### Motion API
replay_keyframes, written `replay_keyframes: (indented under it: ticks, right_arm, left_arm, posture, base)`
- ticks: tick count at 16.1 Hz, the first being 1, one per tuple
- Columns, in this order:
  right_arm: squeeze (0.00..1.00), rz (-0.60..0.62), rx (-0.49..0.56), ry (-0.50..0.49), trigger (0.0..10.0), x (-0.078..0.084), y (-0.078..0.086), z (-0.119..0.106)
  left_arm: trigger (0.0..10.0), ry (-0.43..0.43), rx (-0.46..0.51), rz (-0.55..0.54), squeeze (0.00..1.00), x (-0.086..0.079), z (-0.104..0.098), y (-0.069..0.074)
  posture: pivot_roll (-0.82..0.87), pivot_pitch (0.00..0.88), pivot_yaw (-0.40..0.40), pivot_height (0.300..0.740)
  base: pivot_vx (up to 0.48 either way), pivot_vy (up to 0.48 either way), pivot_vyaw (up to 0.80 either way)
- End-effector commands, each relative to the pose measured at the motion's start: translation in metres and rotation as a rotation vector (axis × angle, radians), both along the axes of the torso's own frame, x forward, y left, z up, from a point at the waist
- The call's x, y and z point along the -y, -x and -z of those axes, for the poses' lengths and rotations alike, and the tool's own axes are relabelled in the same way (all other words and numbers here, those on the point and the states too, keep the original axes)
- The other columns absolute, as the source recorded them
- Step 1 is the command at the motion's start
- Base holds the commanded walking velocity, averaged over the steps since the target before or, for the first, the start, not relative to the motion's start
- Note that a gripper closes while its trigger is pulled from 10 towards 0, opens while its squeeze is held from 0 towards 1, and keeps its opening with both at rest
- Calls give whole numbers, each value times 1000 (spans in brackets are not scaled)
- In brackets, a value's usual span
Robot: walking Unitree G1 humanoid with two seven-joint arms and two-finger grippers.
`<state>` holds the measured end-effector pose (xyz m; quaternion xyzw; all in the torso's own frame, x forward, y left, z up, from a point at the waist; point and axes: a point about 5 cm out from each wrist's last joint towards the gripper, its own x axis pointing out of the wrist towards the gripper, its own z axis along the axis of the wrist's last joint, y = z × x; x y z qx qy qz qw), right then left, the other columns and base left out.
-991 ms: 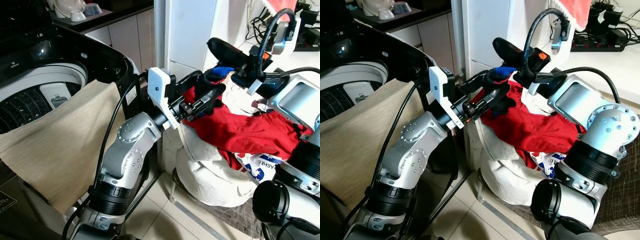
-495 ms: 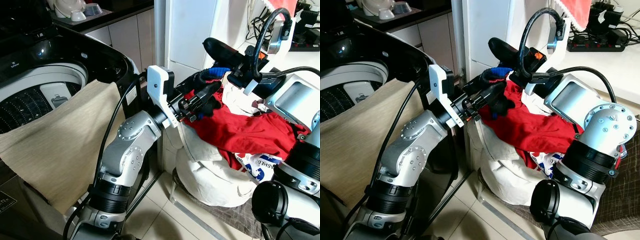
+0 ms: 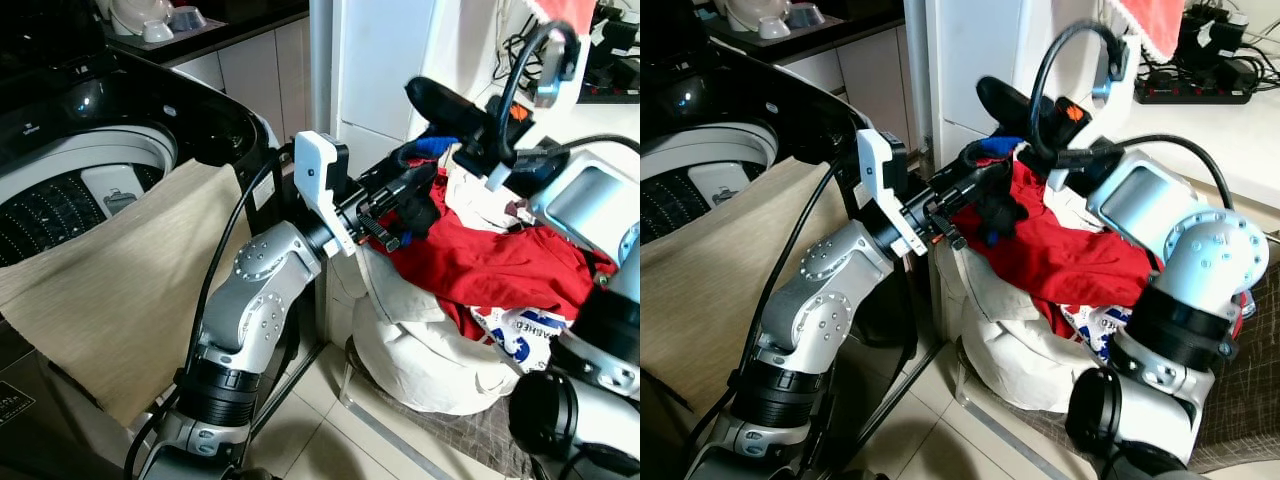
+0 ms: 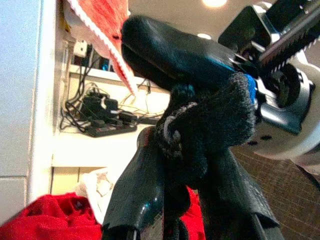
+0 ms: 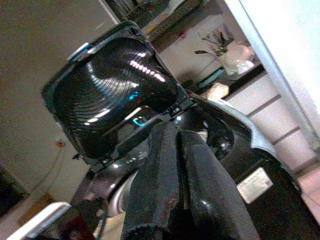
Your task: Clothes washing
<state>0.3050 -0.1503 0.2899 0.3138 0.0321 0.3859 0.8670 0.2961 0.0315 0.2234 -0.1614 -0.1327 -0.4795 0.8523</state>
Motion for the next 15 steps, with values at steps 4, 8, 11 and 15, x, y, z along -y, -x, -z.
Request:
replay_keyframes:
  ticks: [4, 8, 11, 15]
  right_arm:
    - [1000, 56, 87, -44, 10000, 12, 4, -15]
    - [0, 159, 203, 56, 10000, 20, 10, -23]
    - [0, 6, 236, 397, 10000, -18, 28, 5]
    - [0, -84, 227, 481, 10000, -56, 36, 29]
  left_arm:
    - [0, -56, 23, -253, 0, -26, -9, -27]
    - [0, -257, 152, -653, 0, -85, -41, -69]
    - [0, -626, 316, -1004, 0, -147, -77, -100]
    - [10000, -1073, 318, -1221, 0, -200, -88, -113]
  posture:
    - [-118, 0, 51, 740]
    - [-120, 0, 70, 740]
    - [-117, 0, 80, 740]
    - [-122, 0, 96, 740]
  base:
    - [0, 0, 0]
    - [0, 0, 0]
    - [0, 0, 0]
    - [0, 0, 0]
